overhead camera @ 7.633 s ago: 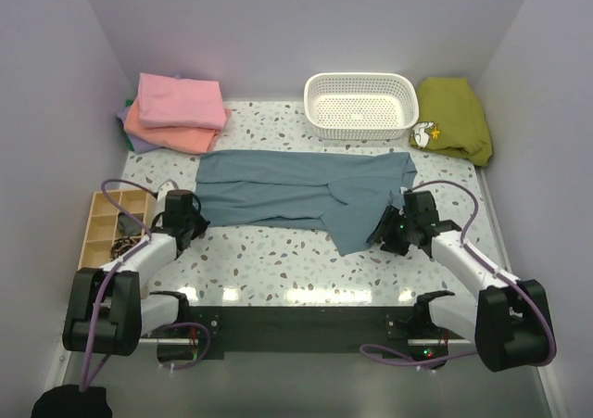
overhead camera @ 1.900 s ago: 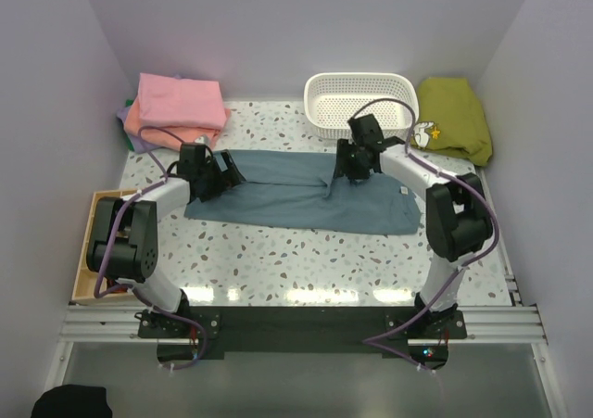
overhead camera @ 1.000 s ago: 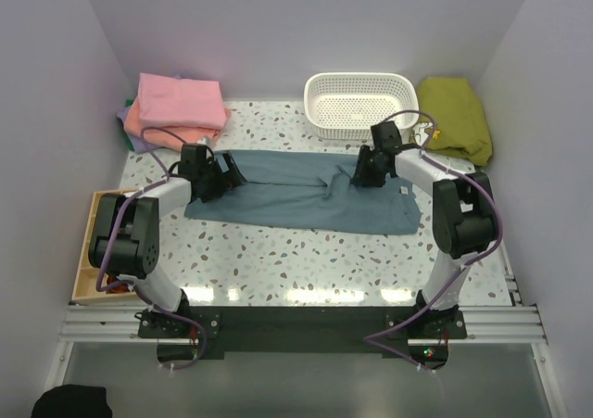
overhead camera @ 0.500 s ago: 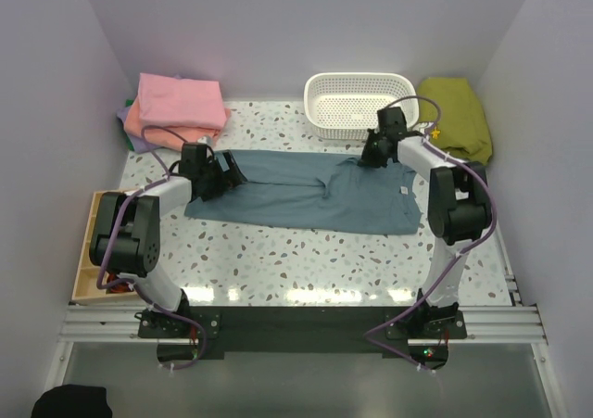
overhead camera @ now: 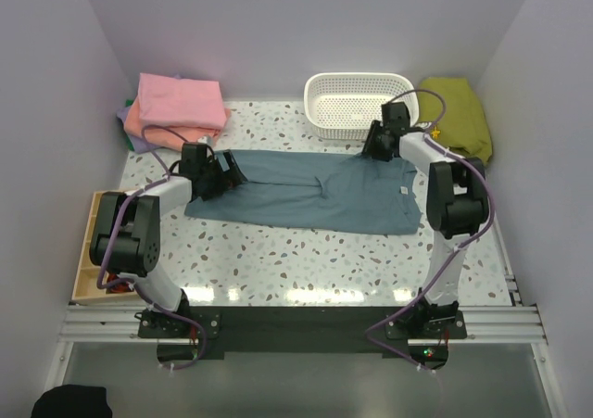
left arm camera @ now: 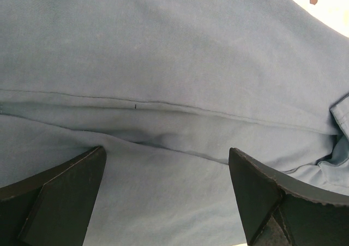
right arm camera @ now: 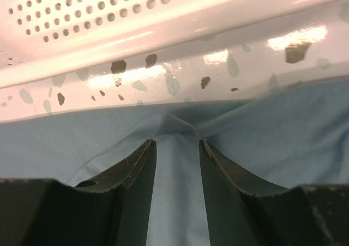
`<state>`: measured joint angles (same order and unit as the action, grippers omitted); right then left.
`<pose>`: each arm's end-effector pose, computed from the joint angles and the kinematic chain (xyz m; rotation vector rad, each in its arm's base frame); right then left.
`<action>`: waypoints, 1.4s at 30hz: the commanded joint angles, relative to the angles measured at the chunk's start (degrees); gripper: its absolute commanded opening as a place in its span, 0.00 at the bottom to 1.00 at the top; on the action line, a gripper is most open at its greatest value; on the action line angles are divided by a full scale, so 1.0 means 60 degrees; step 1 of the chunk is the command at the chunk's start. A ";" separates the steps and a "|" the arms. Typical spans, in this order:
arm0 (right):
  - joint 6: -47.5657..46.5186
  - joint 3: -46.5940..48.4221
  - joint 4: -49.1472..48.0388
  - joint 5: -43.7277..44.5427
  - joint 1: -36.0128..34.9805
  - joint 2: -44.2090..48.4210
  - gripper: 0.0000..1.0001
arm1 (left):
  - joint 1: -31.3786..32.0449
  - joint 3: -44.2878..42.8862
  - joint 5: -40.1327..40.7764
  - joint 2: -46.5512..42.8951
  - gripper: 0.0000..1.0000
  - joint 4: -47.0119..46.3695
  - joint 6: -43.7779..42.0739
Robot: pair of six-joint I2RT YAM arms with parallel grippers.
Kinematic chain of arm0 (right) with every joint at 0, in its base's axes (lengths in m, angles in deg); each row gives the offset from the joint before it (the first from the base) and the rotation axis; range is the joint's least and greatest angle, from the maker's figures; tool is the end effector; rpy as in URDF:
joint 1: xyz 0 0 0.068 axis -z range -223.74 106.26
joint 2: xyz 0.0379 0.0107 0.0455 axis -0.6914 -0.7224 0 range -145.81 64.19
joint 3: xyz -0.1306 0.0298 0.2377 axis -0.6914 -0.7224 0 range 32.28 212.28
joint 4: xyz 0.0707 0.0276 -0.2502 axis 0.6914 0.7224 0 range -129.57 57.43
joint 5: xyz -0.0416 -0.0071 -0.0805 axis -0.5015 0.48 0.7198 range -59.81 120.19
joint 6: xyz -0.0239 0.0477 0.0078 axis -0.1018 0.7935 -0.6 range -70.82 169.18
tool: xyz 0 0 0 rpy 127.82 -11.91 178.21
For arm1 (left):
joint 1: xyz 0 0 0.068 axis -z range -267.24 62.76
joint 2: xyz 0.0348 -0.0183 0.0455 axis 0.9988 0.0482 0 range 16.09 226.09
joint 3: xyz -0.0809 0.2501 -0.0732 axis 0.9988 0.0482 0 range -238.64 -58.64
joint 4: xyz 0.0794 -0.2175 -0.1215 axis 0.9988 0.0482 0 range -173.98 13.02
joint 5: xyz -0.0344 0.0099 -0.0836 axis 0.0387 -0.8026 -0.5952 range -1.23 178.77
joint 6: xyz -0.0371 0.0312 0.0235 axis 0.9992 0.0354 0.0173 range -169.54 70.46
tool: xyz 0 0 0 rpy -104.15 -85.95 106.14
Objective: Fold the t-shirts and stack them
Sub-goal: Fold the other side of the tshirt into a rectangle, then rotate the tshirt 90 degrees
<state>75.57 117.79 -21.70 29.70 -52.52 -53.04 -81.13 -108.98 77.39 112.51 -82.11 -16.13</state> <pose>0.4464 0.0694 0.1870 0.3723 2.4285 0.2832 0.3329 -0.0426 0.1602 -0.4890 2.4125 -0.5501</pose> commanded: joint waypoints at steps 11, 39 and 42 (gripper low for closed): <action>-0.0283 -0.2107 -0.0121 -0.0561 -0.0031 0.2678 0.44 | 0.0095 -0.0352 -0.0561 -0.0691 1.00 -0.2125 -0.0134; -0.0312 -0.1158 0.1664 -0.0299 -0.0061 -0.0296 0.43 | 0.3414 0.4609 -0.0830 -0.1888 1.00 -0.2085 0.2311; -0.0399 -0.0879 0.1709 -0.0430 -0.0104 -0.0412 0.44 | 0.4557 0.5532 -0.0755 -0.2972 1.00 -0.1821 0.2941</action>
<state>74.58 111.70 -16.22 25.20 -52.48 -51.12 -61.76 -83.81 73.63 98.33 -105.21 -6.12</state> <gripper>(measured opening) 0.429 0.997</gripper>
